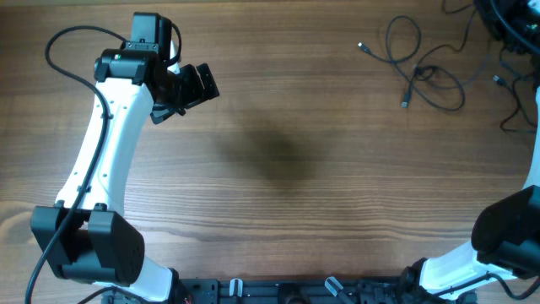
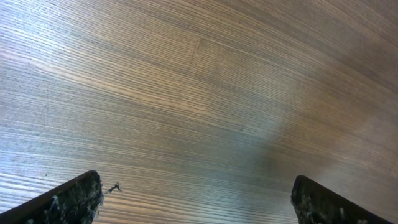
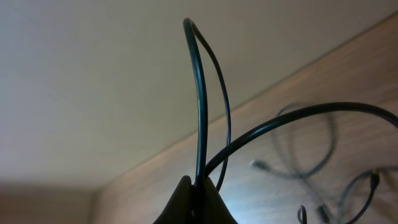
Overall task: Untangle cables
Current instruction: 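Lower the cable onto the right-side cables and release it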
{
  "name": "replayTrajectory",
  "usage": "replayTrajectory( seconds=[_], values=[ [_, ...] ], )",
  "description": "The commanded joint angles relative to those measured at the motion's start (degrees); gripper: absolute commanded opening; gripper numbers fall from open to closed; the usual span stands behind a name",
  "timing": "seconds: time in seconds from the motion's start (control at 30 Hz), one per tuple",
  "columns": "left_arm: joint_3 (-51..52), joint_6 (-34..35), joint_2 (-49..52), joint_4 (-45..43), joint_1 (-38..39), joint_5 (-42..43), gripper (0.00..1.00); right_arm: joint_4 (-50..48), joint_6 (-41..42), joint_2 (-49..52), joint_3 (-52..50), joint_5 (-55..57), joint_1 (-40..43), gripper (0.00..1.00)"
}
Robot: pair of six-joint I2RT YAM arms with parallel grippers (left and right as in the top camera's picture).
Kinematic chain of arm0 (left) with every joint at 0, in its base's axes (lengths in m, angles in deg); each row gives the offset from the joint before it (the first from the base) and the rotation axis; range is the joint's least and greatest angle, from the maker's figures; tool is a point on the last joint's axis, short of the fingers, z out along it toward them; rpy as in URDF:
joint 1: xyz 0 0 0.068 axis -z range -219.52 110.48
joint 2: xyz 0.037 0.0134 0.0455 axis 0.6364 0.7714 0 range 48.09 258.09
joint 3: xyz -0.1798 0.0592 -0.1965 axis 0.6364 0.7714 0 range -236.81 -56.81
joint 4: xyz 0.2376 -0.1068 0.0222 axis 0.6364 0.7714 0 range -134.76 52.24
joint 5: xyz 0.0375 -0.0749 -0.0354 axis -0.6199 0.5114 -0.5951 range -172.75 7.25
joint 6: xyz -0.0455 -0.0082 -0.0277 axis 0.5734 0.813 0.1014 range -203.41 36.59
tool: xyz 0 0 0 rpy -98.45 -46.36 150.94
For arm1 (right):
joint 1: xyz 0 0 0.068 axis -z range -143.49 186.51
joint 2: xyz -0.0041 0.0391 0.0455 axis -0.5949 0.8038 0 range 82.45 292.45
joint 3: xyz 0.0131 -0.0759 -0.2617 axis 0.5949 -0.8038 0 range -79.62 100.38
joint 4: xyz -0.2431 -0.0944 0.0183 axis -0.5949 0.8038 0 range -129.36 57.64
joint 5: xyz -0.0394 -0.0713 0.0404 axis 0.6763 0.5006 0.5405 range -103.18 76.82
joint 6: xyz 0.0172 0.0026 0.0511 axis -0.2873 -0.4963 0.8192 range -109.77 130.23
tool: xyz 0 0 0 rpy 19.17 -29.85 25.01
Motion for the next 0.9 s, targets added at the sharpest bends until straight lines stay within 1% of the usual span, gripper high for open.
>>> replayTrajectory(
  seconds=[0.0, 0.07, 0.13, 0.33, 0.4, 0.5, 0.63, 0.73, 0.8, 0.87],
  values=[
    [-0.1, 0.3, 0.2, -0.2, -0.2, -0.8, 1.00, -4.7, -1.0, 0.7, 0.1, 4.7, -0.1, 0.04],
    [-0.1, 0.3, 0.2, -0.2, -0.2, -0.8, 1.00, -7.1, 2.4, 0.7, 0.1, 5.9, -0.1, 0.04],
    [-0.1, 0.3, 0.2, -0.2, -0.2, -0.8, 1.00, -5.8, 5.2, 0.7, 0.1, 10.7, 0.2, 0.04],
    [-0.1, 0.3, 0.2, -0.2, -0.2, -0.8, 1.00, 7.9, 4.3, 1.9, 0.1, 28.9, 0.2, 0.04],
    [-0.1, 0.3, 0.2, -0.2, -0.2, -0.8, 1.00, 12.6, 1.0, 2.9, 0.1, 31.2, 0.2, 0.04],
    [-0.1, 0.3, 0.2, -0.2, -0.2, -0.8, 1.00, 20.0, -6.3, 4.1, 0.1, 33.1, 0.2, 0.04],
    [-0.1, 0.3, 0.2, -0.2, -0.2, -0.8, 1.00, 28.2, -6.7, 5.0, 0.1, 39.5, 0.2, 0.04],
    [-0.1, 0.3, 0.2, -0.2, -0.2, -0.8, 1.00, 31.5, -7.1, 5.4, -0.3, 40.2, 0.2, 0.04],
    [-0.1, 0.3, 0.2, -0.2, -0.2, -0.8, 1.00, 31.4, -6.8, 5.4, -2.1, 44.4, 0.2, 0.04],
    [-0.1, 0.3, 0.2, -0.2, -0.2, -0.8, 1.00, 31.5, -3.4, 5.4, -4.3, 49.6, 0.3, 0.04]
  ],
)
